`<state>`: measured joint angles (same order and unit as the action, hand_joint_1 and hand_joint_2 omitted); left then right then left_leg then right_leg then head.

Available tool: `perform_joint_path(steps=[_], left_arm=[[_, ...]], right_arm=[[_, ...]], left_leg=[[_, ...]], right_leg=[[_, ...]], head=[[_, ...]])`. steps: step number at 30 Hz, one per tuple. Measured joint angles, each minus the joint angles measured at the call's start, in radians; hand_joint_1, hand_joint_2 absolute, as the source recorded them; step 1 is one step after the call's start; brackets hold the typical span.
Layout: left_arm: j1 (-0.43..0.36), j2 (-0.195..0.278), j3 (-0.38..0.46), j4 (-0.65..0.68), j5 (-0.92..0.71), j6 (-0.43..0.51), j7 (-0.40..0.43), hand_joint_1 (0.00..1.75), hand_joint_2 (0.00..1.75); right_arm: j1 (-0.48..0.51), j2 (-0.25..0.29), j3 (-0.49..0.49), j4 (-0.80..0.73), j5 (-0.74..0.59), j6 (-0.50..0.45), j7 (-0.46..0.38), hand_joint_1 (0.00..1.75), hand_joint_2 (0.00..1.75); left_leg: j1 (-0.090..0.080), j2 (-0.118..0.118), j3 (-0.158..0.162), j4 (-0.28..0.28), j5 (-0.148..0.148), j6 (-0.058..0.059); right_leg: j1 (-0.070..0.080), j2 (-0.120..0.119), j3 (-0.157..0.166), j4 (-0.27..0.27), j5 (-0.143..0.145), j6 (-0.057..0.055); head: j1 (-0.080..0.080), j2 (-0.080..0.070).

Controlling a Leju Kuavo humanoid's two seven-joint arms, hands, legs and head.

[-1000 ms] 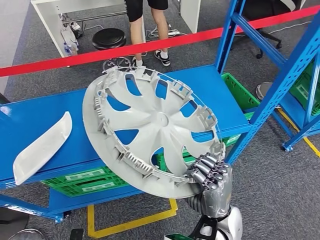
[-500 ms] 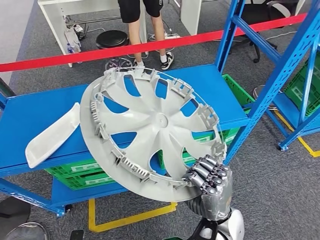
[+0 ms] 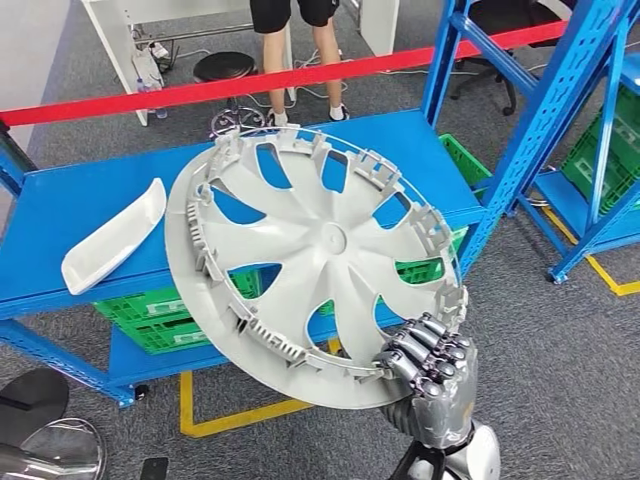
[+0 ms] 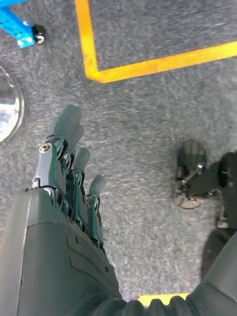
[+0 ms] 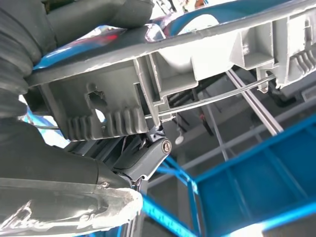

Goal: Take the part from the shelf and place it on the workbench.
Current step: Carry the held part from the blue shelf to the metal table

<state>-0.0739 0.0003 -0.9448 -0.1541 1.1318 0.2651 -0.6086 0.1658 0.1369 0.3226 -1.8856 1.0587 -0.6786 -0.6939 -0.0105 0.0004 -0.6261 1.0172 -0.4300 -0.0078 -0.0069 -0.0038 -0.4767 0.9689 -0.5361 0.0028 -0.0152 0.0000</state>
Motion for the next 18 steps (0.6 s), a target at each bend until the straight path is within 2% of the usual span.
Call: perform_joint_path(steps=[1,3,4,5,6,7,8,9,10,11,12,14,15,16,18], left_arm=[[0.0,0.0,-0.002,0.0,0.0,0.001,0.001,0.0,1.75],[0.0,0.0,-0.005,0.0,-0.001,0.002,0.003,0.0,1.75],[0.0,0.0,-0.007,0.001,-0.001,0.002,0.004,0.0,1.75],[0.0,-0.001,-0.009,0.001,-0.001,0.002,0.004,0.0,1.75],[-0.001,-0.001,-0.011,0.001,-0.001,0.003,0.004,0.0,1.75],[-0.001,-0.001,-0.012,0.0,-0.001,0.003,0.004,0.0,1.75],[-0.002,-0.001,-0.014,0.0,-0.001,0.004,0.004,0.0,1.75],[-0.003,-0.001,-0.016,0.0,-0.001,0.004,0.004,0.0,1.75],[-0.004,-0.001,-0.017,0.0,-0.001,0.004,0.004,0.0,1.75],[-0.005,-0.001,-0.019,0.0,-0.001,0.004,0.004,0.0,1.75],[-0.006,0.0,-0.02,0.001,-0.001,0.004,0.004,0.0,1.75],[-0.006,-0.001,-0.02,0.001,-0.001,0.004,0.005,0.0,1.75],[-0.006,0.0,-0.021,0.001,-0.001,0.004,0.005,0.0,1.75],[-0.006,0.0,-0.021,0.001,-0.001,0.004,0.005,0.0,1.75],[-0.008,0.002,-0.021,0.001,-0.001,0.004,0.005,0.0,1.75]], right_arm=[[0.002,0.0,-0.002,-0.003,0.001,0.0,0.0,1.75,1.75],[0.007,0.0,-0.004,-0.008,0.001,0.0,0.0,1.75,1.75],[0.009,0.0,-0.006,-0.01,0.001,0.0,0.0,1.75,1.75],[0.012,0.0,-0.007,-0.01,0.001,0.0,0.0,1.75,1.75],[0.013,0.0,-0.008,-0.011,0.001,0.0,0.0,1.75,1.75],[0.015,0.0,-0.01,-0.012,0.001,0.0,0.0,1.75,1.75],[0.016,0.0,-0.011,-0.013,0.001,0.0,0.0,1.75,1.75],[0.017,0.0,-0.012,-0.016,0.001,0.0,0.0,1.75,1.75],[0.018,0.0,-0.013,-0.018,0.001,0.0,0.0,1.75,1.75],[0.018,0.0,-0.014,-0.021,0.001,0.0,0.0,1.75,1.75],[0.017,0.0,-0.014,-0.022,0.001,0.0,0.0,1.75,1.75],[0.018,0.0,-0.016,-0.024,0.001,0.0,0.0,1.75,1.75],[0.019,0.0,-0.017,-0.024,0.001,0.0,0.0,1.75,1.75],[0.02,0.0,-0.018,-0.024,0.0,0.0,0.0,1.75,1.75],[0.021,0.0,-0.018,-0.024,0.001,0.0,0.0,1.75,1.75]], left_leg=[[0.002,0.0,-0.012,0.036,-0.042,-0.006],[0.008,-0.001,-0.044,0.157,-0.142,-0.016],[0.011,-0.001,-0.055,0.218,-0.17,-0.02],[0.014,-0.001,-0.056,0.258,-0.175,-0.022],[0.016,-0.001,-0.04,0.263,-0.158,-0.023],[0.018,-0.001,-0.008,0.233,-0.129,-0.023],[0.02,-0.002,0.039,0.17,-0.103,-0.022],[0.02,-0.005,0.091,0.094,-0.092,-0.019],[0.02,-0.008,0.134,0.027,-0.092,-0.015],[0.018,-0.011,0.159,-0.019,-0.099,-0.01],[0.014,-0.013,0.167,-0.04,-0.104,-0.003],[0.01,-0.009,0.152,-0.046,-0.091,0.013],[0.009,-0.006,0.142,-0.047,-0.08,0.022],[0.008,-0.002,0.129,-0.05,-0.068,0.03],[0.005,0.004,0.1,-0.049,-0.044,0.042]], right_leg=[[-0.002,-0.002,-0.009,-0.002,0.01,-0.008],[-0.001,-0.003,-0.029,0.0,0.032,-0.016],[0.0,-0.003,-0.042,0.001,0.044,-0.015],[0.001,-0.003,-0.056,0.004,0.055,-0.015],[0.001,-0.002,-0.073,0.008,0.065,-0.013],[0.001,-0.001,-0.088,0.012,0.073,-0.011],[0.001,0.001,-0.101,0.018,0.08,-0.007],[0.003,0.002,-0.113,0.024,0.086,-0.003],[0.004,0.003,-0.122,0.029,0.093,0.003],[0.004,0.003,-0.128,0.032,0.1,0.009],[0.003,0.003,-0.133,0.032,0.109,0.016],[-0.002,0.004,-0.142,0.034,0.117,0.029],[-0.004,0.004,-0.152,0.046,0.098,0.034],[-0.005,0.004,-0.167,0.077,0.06,0.036],[-0.006,0.004,-0.2,0.187,-0.046,0.038]], head=[[-0.001,0.0],[-0.003,0.0],[-0.003,0.0],[-0.003,0.0],[-0.003,0.0],[-0.003,0.0],[-0.004,0.0],[-0.004,0.0],[-0.003,0.0],[-0.002,0.0],[-0.002,0.0],[-0.002,0.0],[-0.001,0.0],[0.0,0.0],[0.004,0.0]])
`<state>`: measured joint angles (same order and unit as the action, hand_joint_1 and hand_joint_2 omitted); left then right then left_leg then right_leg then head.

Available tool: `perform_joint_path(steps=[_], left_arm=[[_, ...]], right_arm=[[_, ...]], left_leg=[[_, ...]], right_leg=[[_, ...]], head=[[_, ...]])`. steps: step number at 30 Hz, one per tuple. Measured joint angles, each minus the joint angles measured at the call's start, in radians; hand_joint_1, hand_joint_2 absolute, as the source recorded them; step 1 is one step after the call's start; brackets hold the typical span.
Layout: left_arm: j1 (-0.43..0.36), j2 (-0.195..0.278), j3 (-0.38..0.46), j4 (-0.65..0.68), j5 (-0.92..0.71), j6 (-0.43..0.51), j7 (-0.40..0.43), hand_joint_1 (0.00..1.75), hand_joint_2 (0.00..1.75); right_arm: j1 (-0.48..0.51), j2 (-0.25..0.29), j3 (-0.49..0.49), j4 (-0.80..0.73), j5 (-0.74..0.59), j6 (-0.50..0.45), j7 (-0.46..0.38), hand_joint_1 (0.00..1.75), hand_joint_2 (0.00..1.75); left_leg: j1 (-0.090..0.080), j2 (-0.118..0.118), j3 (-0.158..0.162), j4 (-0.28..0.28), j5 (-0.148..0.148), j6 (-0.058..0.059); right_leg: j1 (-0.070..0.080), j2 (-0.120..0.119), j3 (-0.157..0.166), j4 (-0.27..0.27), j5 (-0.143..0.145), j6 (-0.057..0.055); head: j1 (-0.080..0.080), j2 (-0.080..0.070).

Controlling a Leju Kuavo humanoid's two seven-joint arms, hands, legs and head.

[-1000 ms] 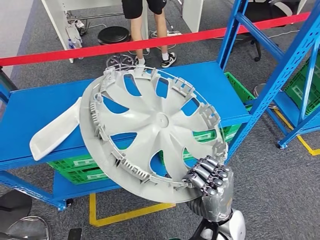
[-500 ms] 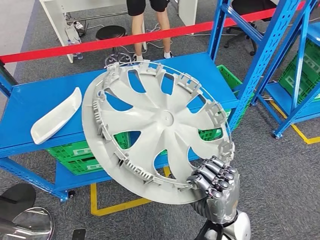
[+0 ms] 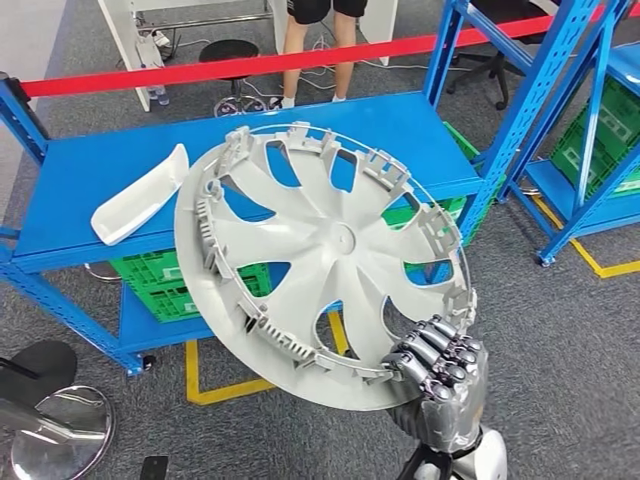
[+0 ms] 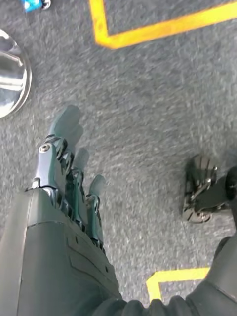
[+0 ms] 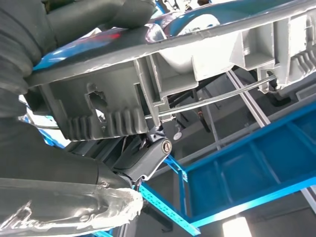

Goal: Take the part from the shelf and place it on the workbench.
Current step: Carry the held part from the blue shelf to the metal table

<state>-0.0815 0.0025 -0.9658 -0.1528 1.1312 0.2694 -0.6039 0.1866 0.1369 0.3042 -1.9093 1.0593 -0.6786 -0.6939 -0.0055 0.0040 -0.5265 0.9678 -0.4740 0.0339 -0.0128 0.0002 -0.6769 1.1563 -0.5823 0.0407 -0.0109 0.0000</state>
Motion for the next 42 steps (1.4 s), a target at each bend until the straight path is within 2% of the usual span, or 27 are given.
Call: perform_joint_path(steps=[1,2,4,6,8,9,10,12,14,16,17,18,19,21,23,24,26,28,31,32,33,34,36,38,39,41,42], left_arm=[[0.0,0.0,-0.001,0.0,0.0,0.0,0.0,0.0,1.75],[0.0,0.0,-0.002,0.0,-0.001,-0.001,0.0,0.0,1.75],[-0.001,0.0,-0.005,0.0,-0.003,-0.003,0.002,0.0,1.75],[-0.003,0.0,-0.009,0.0,-0.006,-0.005,0.008,0.0,1.75],[-0.005,0.0,-0.016,0.0,-0.009,-0.011,0.012,0.0,1.75],[-0.007,0.0,-0.02,0.0,-0.01,-0.014,0.013,0.0,1.75],[-0.008,-0.001,-0.024,0.0,-0.011,-0.018,0.014,0.0,1.75],[-0.013,0.0,-0.029,0.0,-0.012,-0.023,0.014,0.0,1.75],[-0.018,0.0,-0.033,0.001,-0.013,-0.036,0.014,0.0,1.75],[-0.021,0.0,-0.039,0.001,-0.014,-0.058,0.014,0.0,1.75],[-0.022,0.0,-0.042,0.001,-0.015,-0.069,0.014,0.0,1.75],[-0.023,0.0,-0.046,0.001,-0.017,-0.078,0.014,0.0,1.75],[-0.025,0.0,-0.049,0.001,-0.019,-0.085,0.014,0.0,1.75],[-0.027,0.0,-0.053,0.001,-0.02,-0.091,0.014,0.0,1.75],[-0.028,0.0,-0.056,0.001,-0.02,-0.092,0.014,0.0,1.75],[-0.029,0.0,-0.057,0.001,-0.02,-0.092,0.014,0.0,1.75],[-0.03,-0.001,-0.058,0.001,-0.02,-0.092,0.014,0.0,1.75],[-0.032,0.0,-0.059,0.001,-0.02,-0.092,0.014,0.0,1.75],[-0.031,0.003,-0.062,0.001,-0.021,-0.092,0.017,0.0,1.75],[-0.03,0.003,-0.065,0.001,-0.021,-0.092,0.019,0.0,1.75],[-0.029,0.003,-0.068,0.001,-0.022,-0.092,0.021,0.0,1.75],[-0.029,0.003,-0.072,0.001,-0.022,-0.093,0.021,0.0,1.75],[-0.03,0.002,-0.077,0.001,-0.024,-0.097,0.021,0.0,1.75],[-0.03,0.0,-0.082,0.001,-0.026,-0.1,0.021,0.0,1.75],[-0.031,-0.001,-0.085,0.001,-0.027,-0.101,0.021,0.0,1.75],[-0.033,-0.003,-0.093,0.001,-0.028,-0.101,0.023,0.0,1.75],[-0.035,-0.003,-0.097,0.001,-0.029,-0.1,0.026,0.0,1.75]], right_arm=[[0.001,0.0,0.0,0.0,0.0,0.0,0.0,1.75,1.75],[0.003,0.0,-0.001,0.0,0.001,0.0,0.0,1.75,1.75],[0.007,0.0,-0.003,0.0,0.002,0.0,0.0,1.75,1.75],[0.013,0.0,-0.006,-0.003,0.003,0.0,0.0,1.75,1.75],[0.017,0.0,-0.01,-0.011,0.005,0.0,0.001,1.75,1.75],[0.019,0.0,-0.013,-0.015,0.007,0.0,0.001,1.75,1.75],[0.023,0.0,-0.015,-0.02,0.009,0.0,0.001,1.75,1.75],[0.03,0.0,-0.022,-0.028,0.011,0.0,0.002,1.75,1.75],[0.036,0.001,-0.028,-0.038,0.015,0.0,0.003,1.75,1.75],[0.044,0.002,-0.034,-0.048,0.021,0.0,0.003,1.75,1.75],[0.048,0.003,-0.038,-0.052,0.024,0.0,0.004,1.75,1.75],[0.052,0.004,-0.041,-0.056,0.026,0.0,0.004,1.75,1.75],[0.057,0.005,-0.045,-0.06,0.027,0.0,0.004,1.75,1.75],[0.066,0.008,-0.051,-0.067,0.029,0.0,0.006,1.75,1.75],[0.071,0.009,-0.056,-0.074,0.03,0.0,0.006,1.75,1.75],[0.073,0.01,-0.058,-0.077,0.031,0.0,0.006,1.75,1.75],[0.077,0.011,-0.062,-0.082,0.031,0.0,0.006,1.75,1.75],[0.081,0.012,-0.066,-0.084,0.031,0.0,0.006,1.75,1.75],[0.085,0.013,-0.07,-0.086,0.032,0.0,0.006,1.75,1.75],[0.088,0.014,-0.072,-0.088,0.033,0.0,0.006,1.75,1.75],[0.092,0.014,-0.075,-0.09,0.034,0.0,0.007,1.75,1.75],[0.097,0.015,-0.078,-0.093,0.035,0.0,0.007,1.75,1.75],[0.108,0.017,-0.084,-0.1,0.034,0.0,0.007,1.75,1.75],[0.116,0.02,-0.091,-0.108,0.034,0.0,0.007,1.75,1.75],[0.12,0.021,-0.095,-0.112,0.033,0.0,0.007,1.75,1.75],[0.132,0.026,-0.103,-0.12,0.03,0.0,0.007,1.75,1.75],[0.139,0.029,-0.108,-0.126,0.029,0.0,0.007,1.75,1.75]], left_leg=[[-0.003,0.003,-0.016,0.001,0.012,0.003],[-0.006,0.007,-0.033,0.002,0.025,0.004],[-0.01,0.016,-0.067,0.005,0.049,0.004],[-0.013,0.023,-0.092,0.009,0.069,0.0],[-0.015,0.032,-0.106,0.016,0.089,-0.007],[-0.015,0.039,-0.11,0.017,0.098,-0.011],[-0.013,0.045,-0.111,0.017,0.107,-0.016],[-0.008,0.043,-0.118,0.027,0.095,-0.029],[-0.003,0.021,-0.137,0.097,0.007,-0.043],[0.002,0.007,-0.16,0.225,-0.094,-0.051],[0.004,0.006,-0.164,0.278,-0.113,-0.053],[0.006,0.005,-0.155,0.305,-0.107,-0.054],[0.008,0.002,-0.131,0.298,-0.084,-0.054],[0.013,-0.024,-0.041,0.194,-0.041,-0.048],[0.015,-0.065,0.048,0.062,-0.051,-0.039],[0.013,-0.077,0.069,0.025,-0.062,-0.035],[0.009,-0.061,0.066,0.005,-0.056,-0.023],[0.008,-0.034,0.042,0.0,-0.033,-0.006],[0.005,0.007,-0.004,-0.001,0.001,0.008],[0.004,0.021,-0.019,-0.001,0.011,0.007],[0.003,0.035,-0.033,0.0,0.021,0.005],[0.003,0.048,-0.047,0.0,0.03,0.003],[0.003,0.073,-0.068,0.002,0.046,-0.004],[0.001,0.093,-0.079,0.005,0.06,-0.014],[0.0,0.102,-0.08,0.006,0.067,-0.019],[0.001,0.121,-0.083,0.007,0.077,-0.028],[0.004,0.112,-0.085,0.011,0.072,-0.033]], right_leg=[[0.0,0.0,-0.011,0.063,-0.035,0.001],[0.001,0.0,-0.011,0.11,-0.044,0.0],[0.003,-0.001,0.028,0.118,0.001,-0.003],[0.009,-0.019,0.133,-0.005,0.041,-0.01],[0.015,-0.042,0.242,-0.161,0.023,-0.017],[0.018,-0.046,0.269,-0.207,0.011,-0.02],[0.02,-0.041,0.272,-0.223,0.009,-0.025],[0.018,-0.028,0.252,-0.221,0.029,-0.038],[0.015,-0.015,0.225,-0.221,0.057,-0.053],[0.016,0.0,0.196,-0.217,0.084,-0.058],[0.016,0.01,0.179,-0.212,0.097,-0.057],[0.016,0.019,0.159,-0.206,0.11,-0.055],[0.016,0.03,0.137,-0.198,0.121,-0.053],[0.014,0.052,0.097,-0.181,0.141,-0.045],[0.014,0.072,0.069,-0.167,0.159,-0.035],[0.012,0.081,0.06,-0.164,0.169,-0.029],[0.007,0.096,0.045,-0.165,0.189,-0.018],[0.004,0.073,0.02,-0.141,0.158,-0.011],[0.003,0.015,-0.031,0.026,0.013,-0.004],[0.002,0.009,-0.038,0.088,-0.009,0.0],[0.001,0.006,-0.035,0.128,-0.006,0.003],[0.001,0.003,-0.017,0.134,0.018,0.004],[0.002,-0.02,0.075,0.036,0.071,0.004],[0.007,-0.063,0.197,-0.133,0.064,0.0],[0.011,-0.076,0.233,-0.191,0.05,-0.003],[0.015,-0.067,0.243,-0.231,0.04,-0.013],[0.014,-0.057,0.238,-0.23,0.046,-0.02]], head=[[0.001,0.0],[0.001,0.0],[0.001,0.0],[0.001,0.0],[0.001,0.0],[0.002,0.0],[0.003,0.0],[0.004,0.0],[0.0,0.0],[-0.002,0.0],[-0.002,0.0],[-0.002,0.0],[-0.002,0.0],[-0.002,0.0],[-0.002,0.0],[-0.001,0.0],[-0.002,0.0],[-0.001,0.0],[0.005,0.0],[0.005,0.0],[0.005,0.0],[0.005,0.0],[0.005,0.0],[0.004,0.0],[0.005,0.0],[0.005,0.0],[0.006,0.0]])
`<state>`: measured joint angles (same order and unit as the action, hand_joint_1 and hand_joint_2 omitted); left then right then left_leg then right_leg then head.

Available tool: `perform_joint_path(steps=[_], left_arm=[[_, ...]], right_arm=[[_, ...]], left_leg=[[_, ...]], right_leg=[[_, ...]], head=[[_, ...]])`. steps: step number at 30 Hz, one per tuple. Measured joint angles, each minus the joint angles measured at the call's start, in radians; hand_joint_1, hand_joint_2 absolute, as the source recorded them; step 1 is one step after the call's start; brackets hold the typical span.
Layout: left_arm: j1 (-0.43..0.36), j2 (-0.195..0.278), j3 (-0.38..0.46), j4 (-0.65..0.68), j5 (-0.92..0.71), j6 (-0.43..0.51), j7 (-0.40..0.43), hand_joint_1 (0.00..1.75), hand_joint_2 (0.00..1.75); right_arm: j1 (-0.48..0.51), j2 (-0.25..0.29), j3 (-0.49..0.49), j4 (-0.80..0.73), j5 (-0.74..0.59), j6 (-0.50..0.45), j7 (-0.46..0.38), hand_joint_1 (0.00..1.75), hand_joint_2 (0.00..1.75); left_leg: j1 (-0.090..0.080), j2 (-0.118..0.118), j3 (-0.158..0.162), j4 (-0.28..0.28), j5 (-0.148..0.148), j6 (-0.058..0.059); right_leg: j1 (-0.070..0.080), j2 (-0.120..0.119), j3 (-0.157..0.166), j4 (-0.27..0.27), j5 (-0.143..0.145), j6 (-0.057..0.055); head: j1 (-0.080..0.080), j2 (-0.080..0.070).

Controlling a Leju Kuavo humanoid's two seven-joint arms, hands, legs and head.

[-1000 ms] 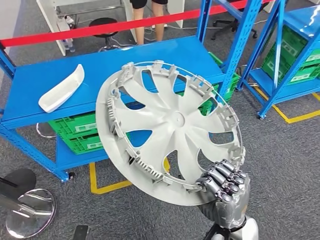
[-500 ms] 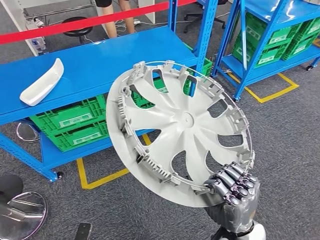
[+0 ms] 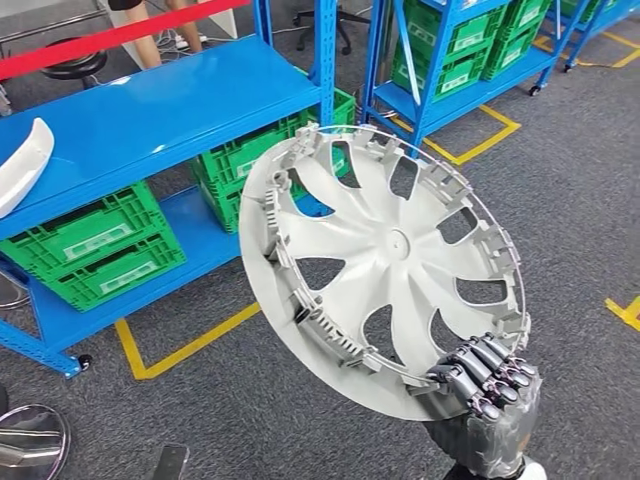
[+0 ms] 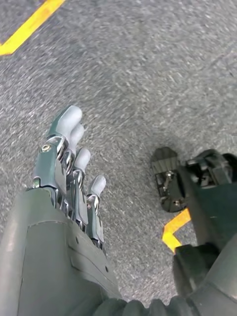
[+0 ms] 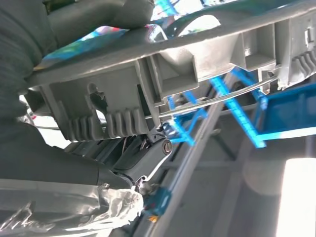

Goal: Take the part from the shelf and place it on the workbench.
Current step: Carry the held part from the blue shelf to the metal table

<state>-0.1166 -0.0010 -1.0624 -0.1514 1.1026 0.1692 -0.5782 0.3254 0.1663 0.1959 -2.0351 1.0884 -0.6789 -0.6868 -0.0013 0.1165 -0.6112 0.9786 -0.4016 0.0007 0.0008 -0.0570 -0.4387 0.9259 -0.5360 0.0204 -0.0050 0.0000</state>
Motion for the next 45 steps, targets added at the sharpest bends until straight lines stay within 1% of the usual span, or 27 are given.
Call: perform_joint_path(steps=[2,3,5,6,8,10,12,13,15,16,18,20,22,23,25,26,28,30,32,34,35,36,37,39,41,43,45], left_arm=[[-0.001,0.0,-0.005,0.0,0.0,0.002,0.005,0.0,1.75],[0.0,0.0,-0.007,0.0,0.0,0.003,0.008,0.0,1.75],[0.003,0.0,-0.012,0.0,0.0,0.003,0.013,0.0,1.75],[0.004,0.0,-0.014,0.0,0.001,-0.001,0.016,0.0,1.75],[0.003,-0.001,-0.018,0.0,0.004,-0.015,0.02,0.0,1.75],[0.001,-0.001,-0.022,0.0,0.007,-0.026,0.022,0.0,1.75],[-0.001,-0.002,-0.026,0.0,0.008,-0.033,0.023,0.0,1.75],[-0.002,-0.003,-0.027,0.0,0.009,-0.036,0.024,0.0,1.75],[-0.007,-0.004,-0.028,0.0,0.013,-0.042,0.027,0.0,1.75],[-0.01,-0.005,-0.028,0.0,0.015,-0.044,0.028,0.0,1.75],[-0.011,-0.007,-0.03,0.0,0.018,-0.047,0.03,0.0,1.75],[-0.008,-0.008,-0.033,0.0,0.02,-0.046,0.031,0.0,1.75],[-0.008,-0.007,-0.035,0.0,0.02,-0.043,0.034,0.0,1.75],[-0.009,-0.008,-0.036,0.0,0.02,-0.042,0.036,0.0,1.75],[-0.011,-0.009,-0.039,0.0,0.02,-0.041,0.039,0.0,1.75],[-0.012,-0.009,-0.041,0.0,0.02,-0.04,0.04,0.0,1.75],[-0.012,-0.01,-0.046,0.0,0.02,-0.038,0.042,0.0,1.75],[-0.013,-0.01,-0.05,0.0,0.02,-0.037,0.043,0.0,1.75],[-0.015,-0.01,-0.052,0.0,0.02,-0.036,0.043,0.0,1.75],[-0.013,-0.009,-0.052,0.0,0.02,-0.036,0.043,0.0,1.75],[-0.011,-0.009,-0.053,0.0,0.02,-0.036,0.043,0.0,1.75],[-0.009,-0.009,-0.053,0.0,0.02,-0.036,0.043,0.0,1.75],[-0.008,-0.009,-0.053,0.0,0.02,-0.036,0.043,0.0,1.75],[-0.008,-0.009,-0.053,0.0,0.02,-0.036,0.043,0.0,1.75],[-0.009,-0.007,-0.054,0.0,0.02,-0.036,0.043,0.0,1.75],[-0.01,-0.005,-0.054,0.0,0.02,-0.035,0.043,0.0,1.75],[-0.012,-0.007,-0.055,0.0,0.021,-0.034,0.044,0.0,1.75]], right_arm=[[0.009,0.007,-0.008,-0.01,0.0,0.0,0.0,1.75,1.75],[0.012,0.01,-0.012,-0.016,0.001,0.0,0.0,1.75,1.75],[0.021,0.016,-0.019,-0.025,0.001,0.0,-0.001,1.75,1.75],[0.026,0.018,-0.022,-0.03,0.001,0.0,-0.001,1.75,1.75],[0.034,0.023,-0.029,-0.039,0.0,0.0,-0.001,1.75,1.75],[0.042,0.028,-0.035,-0.046,-0.003,0.0,-0.001,1.75,1.75],[0.048,0.033,-0.041,-0.055,-0.013,0.0,-0.001,1.75,1.75],[0.052,0.036,-0.045,-0.061,-0.019,0.0,-0.001,1.75,1.75],[0.061,0.042,-0.052,-0.072,-0.029,0.0,-0.001,1.75,1.75],[0.066,0.045,-0.056,-0.076,-0.033,0.0,-0.001,1.75,1.75],[0.071,0.049,-0.063,-0.083,-0.048,0.0,-0.002,1.75,1.75],[0.076,0.055,-0.067,-0.09,-0.065,0.0,-0.003,1.75,1.75],[0.082,0.061,-0.072,-0.1,-0.076,0.0,-0.004,1.75,1.75],[0.084,0.064,-0.074,-0.105,-0.079,0.0,-0.004,1.75,1.75],[0.086,0.069,-0.078,-0.115,-0.081,0.0,-0.004,1.75,1.75],[0.088,0.072,-0.08,-0.12,-0.081,0.0,-0.004,1.75,1.75],[0.092,0.079,-0.085,-0.132,-0.08,0.0,-0.004,1.75,1.75],[0.097,0.085,-0.091,-0.142,-0.08,0.0,-0.004,1.75,1.75],[0.099,0.091,-0.095,-0.15,-0.079,0.0,-0.005,1.75,1.75],[0.1,0.096,-0.099,-0.153,-0.08,0.0,-0.006,1.75,1.75],[0.1,0.098,-0.101,-0.154,-0.08,0.0,-0.006,1.75,1.75],[0.1,0.099,-0.103,-0.154,-0.08,0.0,-0.006,1.75,1.75],[0.101,0.099,-0.104,-0.154,-0.08,0.0,-0.007,1.75,1.75],[0.102,0.101,-0.106,-0.154,-0.08,0.0,-0.007,1.75,1.75],[0.102,0.103,-0.108,-0.156,-0.08,0.0,-0.007,1.75,1.75],[0.102,0.103,-0.11,-0.158,-0.08,0.0,-0.007,1.75,1.75],[0.105,0.104,-0.111,-0.161,-0.08,0.0,-0.007,1.75,1.75]], left_leg=[[0.006,-0.051,-0.02,0.053,-0.046,-0.011],[0.009,-0.082,-0.04,0.112,-0.084,-0.016],[0.011,-0.105,-0.089,0.251,-0.148,-0.023],[0.012,-0.107,-0.101,0.292,-0.157,-0.024],[0.014,-0.111,-0.074,0.258,-0.115,-0.024],[0.019,-0.147,-0.009,0.14,-0.056,-0.021],[0.023,-0.184,0.026,0.072,-0.042,-0.017],[0.022,-0.189,0.029,0.067,-0.05,-0.013],[0.021,-0.165,0.029,0.048,-0.06,0.0],[0.022,-0.154,0.029,0.039,-0.062,0.007],[0.021,-0.13,0.028,0.03,-0.062,0.016],[0.016,-0.105,0.027,0.03,-0.062,0.019],[0.013,-0.079,0.027,0.031,-0.062,0.02],[0.012,-0.068,0.028,0.031,-0.062,0.02],[0.009,-0.047,0.032,0.031,-0.062,0.019],[0.007,-0.039,0.033,0.032,-0.061,0.016],[0.004,-0.022,0.033,0.033,-0.059,0.008],[0.005,-0.008,0.034,0.034,-0.058,-0.004],[0.008,-0.038,0.024,0.065,-0.088,-0.015],[0.01,-0.088,-0.015,0.172,-0.159,-0.021],[0.011,-0.101,-0.041,0.24,-0.193,-0.022],[0.011,-0.106,-0.059,0.291,-0.212,-0.023],[0.011,-0.108,-0.064,0.308,-0.209,-0.021],[0.011,-0.117,-0.021,0.232,-0.153,-0.016],[0.013,-0.161,0.044,0.103,-0.101,-0.005],[0.013,-0.192,0.07,0.044,-0.092,0.001],[0.012,-0.176,0.067,0.035,-0.09,0.007]], right_leg=[[-0.005,0.02,-0.003,-0.001,0.012,-0.017],[-0.006,0.03,-0.005,0.002,0.016,-0.023],[-0.006,0.054,-0.014,0.01,0.019,-0.027],[-0.006,0.067,-0.019,0.015,0.019,-0.028],[-0.007,0.096,-0.024,0.027,0.017,-0.026],[-0.009,0.122,-0.033,0.041,0.01,-0.02],[-0.011,0.146,-0.047,0.055,0.006,-0.01],[-0.013,0.157,-0.056,0.059,0.006,-0.004],[-0.017,0.164,-0.072,0.066,0.005,0.009],[-0.016,0.147,-0.086,0.08,-0.005,0.014],[-0.014,0.095,-0.134,0.169,-0.055,0.021],[-0.014,0.068,-0.2,0.305,-0.112,0.025],[-0.014,0.063,-0.224,0.354,-0.11,0.027],[-0.013,0.058,-0.205,0.318,-0.082,0.026],[-0.009,0.022,-0.13,0.174,-0.014,0.02],[-0.005,0.003,-0.099,0.114,0.006,0.014],[0.003,-0.013,-0.083,0.067,0.013,0.004],[0.002,0.01,-0.089,0.064,0.022,-0.009],[-0.003,0.03,-0.087,0.059,0.035,-0.024],[-0.006,0.051,-0.09,0.057,0.044,-0.033],[-0.005,0.063,-0.093,0.058,0.047,-0.036],[-0.004,0.076,-0.097,0.06,0.049,-0.037],[-0.002,0.09,-0.1,0.062,0.051,-0.037],[-0.001,0.118,-0.104,0.069,0.052,-0.036],[-0.001,0.143,-0.109,0.078,0.052,-0.033],[-0.004,0.164,-0.123,0.085,0.055,-0.023],[-0.007,0.183,-0.138,0.085,0.062,-0.009]], head=[[0.0,0.0],[-0.001,0.0],[-0.001,0.0],[-0.002,0.0],[-0.002,0.0],[-0.002,0.0],[-0.002,0.0],[-0.003,0.0],[-0.004,0.0],[-0.002,0.0],[0.006,0.0],[0.011,0.0],[0.011,0.0],[0.011,0.0],[0.011,0.0],[0.011,0.0],[0.011,0.0],[0.011,0.0],[0.01,0.0],[0.007,0.0],[0.006,0.0],[0.006,0.0],[0.006,0.0],[0.006,0.0],[0.007,0.0],[0.007,0.0],[0.006,0.0]])
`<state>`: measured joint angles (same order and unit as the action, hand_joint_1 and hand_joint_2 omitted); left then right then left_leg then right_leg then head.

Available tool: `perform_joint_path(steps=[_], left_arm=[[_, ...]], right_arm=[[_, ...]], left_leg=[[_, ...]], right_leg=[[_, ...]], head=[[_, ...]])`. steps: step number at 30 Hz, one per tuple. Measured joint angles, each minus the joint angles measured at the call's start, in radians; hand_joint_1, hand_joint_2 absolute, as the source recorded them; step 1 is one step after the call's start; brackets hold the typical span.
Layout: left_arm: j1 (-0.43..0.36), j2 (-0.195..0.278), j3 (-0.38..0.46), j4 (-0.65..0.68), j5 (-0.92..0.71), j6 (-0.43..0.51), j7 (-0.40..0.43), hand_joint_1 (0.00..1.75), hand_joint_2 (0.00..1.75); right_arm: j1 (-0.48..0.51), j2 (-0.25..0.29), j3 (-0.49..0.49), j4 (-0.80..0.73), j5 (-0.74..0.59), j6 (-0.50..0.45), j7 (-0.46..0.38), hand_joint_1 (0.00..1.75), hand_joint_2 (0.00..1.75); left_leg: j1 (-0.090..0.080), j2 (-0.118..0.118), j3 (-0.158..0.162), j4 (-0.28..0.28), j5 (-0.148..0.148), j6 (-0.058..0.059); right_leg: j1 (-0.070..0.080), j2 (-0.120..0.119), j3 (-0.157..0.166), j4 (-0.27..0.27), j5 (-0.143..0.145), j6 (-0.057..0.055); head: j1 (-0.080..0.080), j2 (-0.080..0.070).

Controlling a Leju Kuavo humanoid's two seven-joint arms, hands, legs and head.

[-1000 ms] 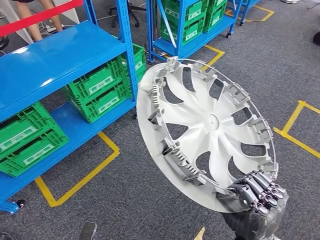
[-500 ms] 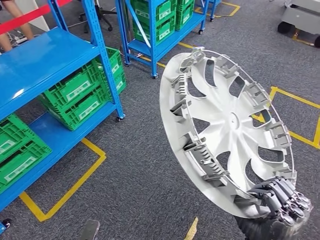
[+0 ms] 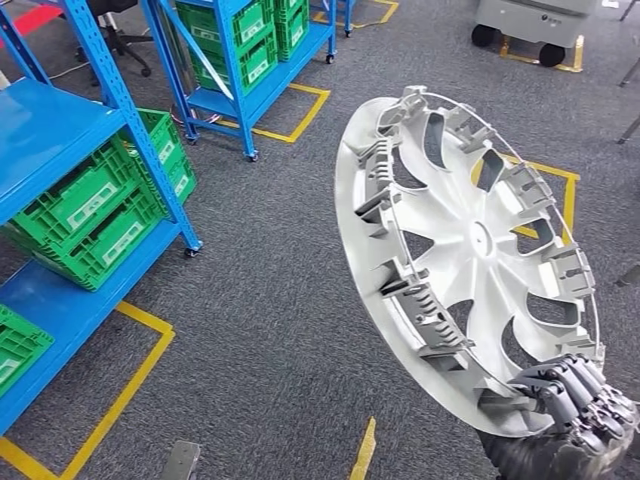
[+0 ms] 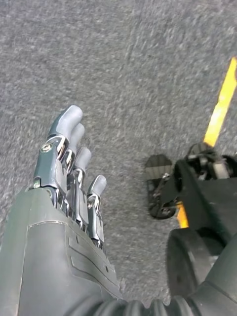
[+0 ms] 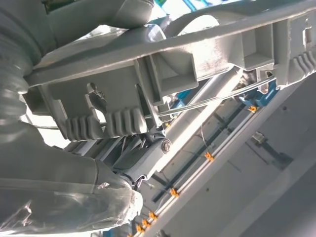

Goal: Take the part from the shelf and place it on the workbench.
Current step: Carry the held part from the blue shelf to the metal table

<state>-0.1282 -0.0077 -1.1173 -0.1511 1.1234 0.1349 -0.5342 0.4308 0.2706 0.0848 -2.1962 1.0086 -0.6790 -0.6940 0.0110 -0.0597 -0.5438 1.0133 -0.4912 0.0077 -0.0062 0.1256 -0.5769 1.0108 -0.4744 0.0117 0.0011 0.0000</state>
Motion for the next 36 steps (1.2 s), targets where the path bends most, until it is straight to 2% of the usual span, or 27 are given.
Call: perform_joint_path(steps=[1,2,4,6,7,8,9,11,12,13,15,16,17,19,21,22,23,24,25,27,28,29,30,31,33,35,36], left_arm=[[-0.001,0.0,0.0,0.0,0.001,0.001,0.001,0.0,1.75],[-0.003,-0.001,-0.001,0.0,0.003,0.002,0.002,0.0,1.75],[-0.003,-0.002,-0.003,0.0,0.005,0.005,0.007,0.0,1.75],[0.001,-0.002,-0.005,0.0,0.006,0.008,0.014,0.0,1.75],[0.002,-0.002,-0.005,0.0,0.007,0.01,0.016,0.0,1.75],[0.002,-0.002,-0.006,0.0,0.008,0.011,0.017,0.0,1.75],[0.001,-0.002,-0.007,0.0,0.009,0.012,0.017,0.0,1.75],[0.0,-0.003,-0.009,0.0,0.013,0.014,0.017,0.0,1.75],[-0.001,-0.003,-0.011,0.0,0.015,0.016,0.017,0.0,1.75],[-0.001,-0.003,-0.013,0.0,0.018,0.018,0.017,0.0,1.75],[-0.001,-0.002,-0.016,0.0,0.025,0.022,0.016,0.0,1.75],[-0.001,-0.002,-0.018,0.0,0.03,0.023,0.015,0.0,1.75],[-0.001,-0.001,-0.019,0.0,0.034,0.023,0.013,0.0,1.75],[0.002,0.0,-0.021,0.0,0.042,0.023,0.01,0.0,1.75],[0.01,0.002,-0.022,0.001,0.05,0.023,0.008,0.0,1.75],[0.013,0.003,-0.022,0.001,0.055,0.023,0.007,0.0,1.75],[0.015,0.003,-0.022,0.001,0.058,0.023,0.005,0.0,1.75],[0.016,0.003,-0.023,0.001,0.061,0.023,0.003,0.0,1.75],[0.016,0.004,-0.023,0.001,0.065,0.023,0.001,0.0,1.75],[0.016,0.009,-0.023,0.003,0.072,0.023,-0.001,0.0,1.75],[0.017,0.01,-0.023,0.004,0.076,0.023,-0.002,0.0,1.75],[0.017,0.011,-0.023,0.005,0.078,0.023,-0.002,0.0,1.75],[0.017,0.01,-0.023,0.006,0.081,0.022,-0.003,0.0,1.75],[0.016,0.009,-0.023,0.006,0.084,0.022,-0.004,0.0,1.75],[0.016,0.009,-0.023,0.006,0.09,0.02,-0.005,0.0,1.75],[0.02,0.008,-0.024,0.007,0.094,0.019,-0.006,0.0,1.75],[0.023,0.007,-0.024,0.007,0.096,0.019,-0.006,0.0,1.75]], right_arm=[[0.003,0.001,-0.001,-0.002,0.0,0.0,0.0,1.75,1.75],[0.005,0.002,-0.002,-0.004,0.001,0.0,0.0,1.75,1.75],[0.005,0.005,-0.005,-0.008,0.007,0.0,-0.001,1.75,1.75],[0.004,0.007,-0.01,-0.011,0.014,0.0,-0.001,1.75,1.75],[0.006,0.008,-0.013,-0.014,0.017,0.0,0.0,1.75,1.75],[0.008,0.009,-0.018,-0.017,0.021,0.0,0.0,1.75,1.75],[0.009,0.011,-0.023,-0.021,0.025,0.0,0.0,1.75,1.75],[0.011,0.017,-0.034,-0.033,0.031,0.0,0.0,1.75,1.75],[0.012,0.021,-0.041,-0.039,0.033,0.0,0.0,1.75,1.75],[0.016,0.025,-0.05,-0.046,0.032,0.0,0.0,1.75,1.75],[0.033,0.035,-0.082,-0.065,0.021,0.0,0.0,1.75,1.75],[0.045,0.041,-0.105,-0.076,0.011,0.0,0.0,1.75,1.75],[0.055,0.045,-0.128,-0.087,-0.002,0.0,0.0,1.75,1.75],[0.07,0.054,-0.171,-0.104,-0.027,0.0,0.003,1.75,1.75],[0.079,0.059,-0.213,-0.119,-0.04,0.0,0.01,1.75,1.75],[0.084,0.06,-0.235,-0.125,-0.041,0.0,0.017,1.75,1.75],[0.089,0.062,-0.255,-0.131,-0.042,0.0,0.024,1.75,1.75],[0.094,0.063,-0.274,-0.136,-0.041,0.0,0.032,1.75,1.75],[0.098,0.064,-0.292,-0.141,-0.04,0.0,0.039,1.75,1.75],[0.102,0.066,-0.323,-0.151,-0.036,0.0,0.051,1.75,1.75],[0.103,0.066,-0.337,-0.155,-0.033,0.0,0.056,1.75,1.75],[0.104,0.067,-0.349,-0.159,-0.031,0.0,0.062,1.75,1.75],[0.107,0.067,-0.36,-0.164,-0.028,0.0,0.067,1.75,1.75],[0.111,0.068,-0.372,-0.168,-0.026,0.0,0.073,1.75,1.75],[0.116,0.069,-0.393,-0.174,-0.022,0.0,0.082,1.75,1.75],[0.113,0.07,-0.41,-0.177,-0.02,0.0,0.089,1.75,1.75],[0.112,0.07,-0.417,-0.178,-0.02,0.0,0.092,1.75,1.75]], left_leg=[[0.002,0.011,-0.001,-0.005,0.004,0.005],[0.004,0.024,-0.001,-0.011,0.009,0.011],[0.007,0.051,-0.003,-0.016,0.013,0.017],[0.006,0.081,-0.006,-0.016,0.013,0.017],[0.005,0.096,-0.006,-0.015,0.013,0.017],[0.006,0.109,-0.006,-0.015,0.013,0.016],[0.006,0.122,-0.005,-0.015,0.012,0.014],[0.004,0.142,0.0,-0.015,0.01,0.004],[0.002,0.149,0.001,-0.014,0.009,-0.002],[0.001,0.156,0.002,-0.013,0.01,-0.009],[0.001,0.169,0.005,-0.014,0.012,-0.021],[0.003,0.164,0.005,-0.012,0.008,-0.028],[0.005,0.147,0.001,0.002,-0.007,-0.033],[0.008,0.097,-0.033,0.088,-0.068,-0.038],[0.007,0.072,-0.092,0.223,-0.132,-0.036],[0.006,0.069,-0.11,0.265,-0.14,-0.033],[0.004,0.068,-0.113,0.27,-0.128,-0.028],[0.002,0.063,-0.096,0.234,-0.098,-0.02],[-0.001,0.048,-0.067,0.172,-0.058,-0.009],[-0.007,0.001,-0.012,0.051,-0.007,0.015],[-0.008,-0.016,0.003,0.016,0.0,0.021],[-0.01,-0.02,0.008,0.002,-0.003,0.024],[-0.01,-0.012,0.01,-0.007,-0.002,0.022],[-0.009,0.001,0.012,-0.014,0.001,0.02],[-0.003,0.028,0.017,-0.031,0.011,0.02],[0.0,0.056,0.018,-0.037,0.014,0.021],[0.0,0.072,0.017,-0.037,0.014,0.021]], right_leg=[[0.001,-0.01,-0.008,0.004,-0.003,0.005],[0.002,-0.032,-0.021,0.023,-0.016,0.01],[0.002,-0.093,-0.069,0.121,-0.073,0.019],[-0.004,-0.117,-0.124,0.244,-0.126,0.029],[-0.007,-0.12,-0.134,0.27,-0.129,0.033],[-0.01,-0.125,-0.123,0.255,-0.112,0.036],[-0.013,-0.134,-0.091,0.2,-0.081,0.038],[-0.012,-0.17,-0.012,0.057,-0.031,0.038],[-0.01,-0.182,0.013,0.012,-0.02,0.034],[-0.007,-0.187,0.022,-0.006,-0.02,0.029],[-0.003,-0.169,0.016,-0.004,-0.017,0.015],[-0.004,-0.16,0.014,-0.005,-0.015,0.008],[-0.006,-0.152,0.014,-0.007,-0.012,0.0],[-0.008,-0.132,0.015,-0.01,-0.005,-0.012],[-0.004,-0.106,0.01,-0.009,-0.001,-0.019],[0.0,-0.092,0.008,-0.009,0.001,-0.021],[0.003,-0.077,0.007,-0.008,0.002,-0.023],[0.007,-0.062,0.007,-0.007,0.003,-0.024],[0.009,-0.048,0.007,-0.007,0.004,-0.024],[0.013,-0.024,0.003,-0.003,0.007,-0.021],[0.012,-0.013,-0.002,-0.002,0.009,-0.018],[0.01,-0.002,-0.007,0.0,0.012,-0.012],[0.007,0.01,-0.013,-0.001,0.015,-0.006],[0.006,0.01,-0.02,0.001,0.016,-0.001],[0.009,-0.034,-0.045,0.041,-0.011,0.01],[0.007,-0.096,-0.097,0.151,-0.073,0.02],[0.003,-0.111,-0.126,0.214,-0.1,0.026]], head=[[0.001,0.0],[0.005,0.0],[0.014,0.0],[0.018,0.0],[0.018,0.0],[0.019,0.0],[0.018,0.0],[0.018,0.0],[0.018,0.0],[0.017,0.0],[0.016,0.0],[0.015,0.0],[0.014,0.0],[0.012,0.0],[0.011,0.0],[0.011,0.0],[0.011,0.0],[0.011,0.0],[0.011,0.0],[0.013,0.0],[0.014,0.0],[0.014,0.0],[0.013,0.0],[0.013,0.0],[0.018,0.0],[0.024,0.0],[0.025,0.0]])
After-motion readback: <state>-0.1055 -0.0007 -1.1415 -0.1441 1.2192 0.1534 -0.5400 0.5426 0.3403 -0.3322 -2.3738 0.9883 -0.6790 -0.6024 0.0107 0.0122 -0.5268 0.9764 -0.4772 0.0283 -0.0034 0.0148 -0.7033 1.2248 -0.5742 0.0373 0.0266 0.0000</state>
